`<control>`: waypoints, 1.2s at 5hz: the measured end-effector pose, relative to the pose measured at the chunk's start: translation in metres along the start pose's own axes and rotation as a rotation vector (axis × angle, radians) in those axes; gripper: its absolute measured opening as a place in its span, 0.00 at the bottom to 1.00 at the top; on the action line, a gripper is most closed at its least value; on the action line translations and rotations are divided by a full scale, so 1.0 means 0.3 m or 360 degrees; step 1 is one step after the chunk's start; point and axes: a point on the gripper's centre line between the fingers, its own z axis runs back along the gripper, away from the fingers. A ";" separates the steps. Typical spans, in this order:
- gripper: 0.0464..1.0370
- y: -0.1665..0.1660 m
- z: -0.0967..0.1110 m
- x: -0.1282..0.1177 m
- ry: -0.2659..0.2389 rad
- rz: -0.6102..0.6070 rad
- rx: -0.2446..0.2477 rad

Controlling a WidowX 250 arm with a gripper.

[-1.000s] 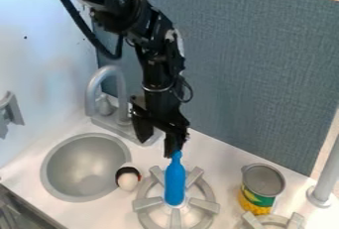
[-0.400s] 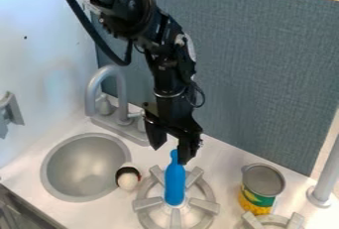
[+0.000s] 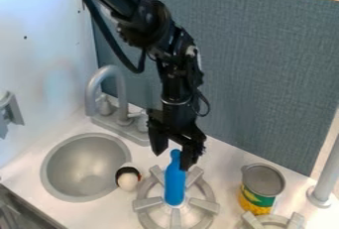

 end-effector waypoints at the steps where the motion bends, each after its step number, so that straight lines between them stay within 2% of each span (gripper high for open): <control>1: 0.96 0.011 -0.041 0.001 0.0067 0.0026 0.0033; 2: 0.92 0.005 -0.063 -0.001 0.0093 0.0033 0.0046; 4: 0.39 -0.007 -0.063 -0.016 0.0087 0.0029 0.0072; 5: 0.34 -0.008 -0.061 -0.014 0.0083 0.0017 0.0069; 6: 0.34 -0.009 -0.016 -0.023 0.0044 0.0004 0.0070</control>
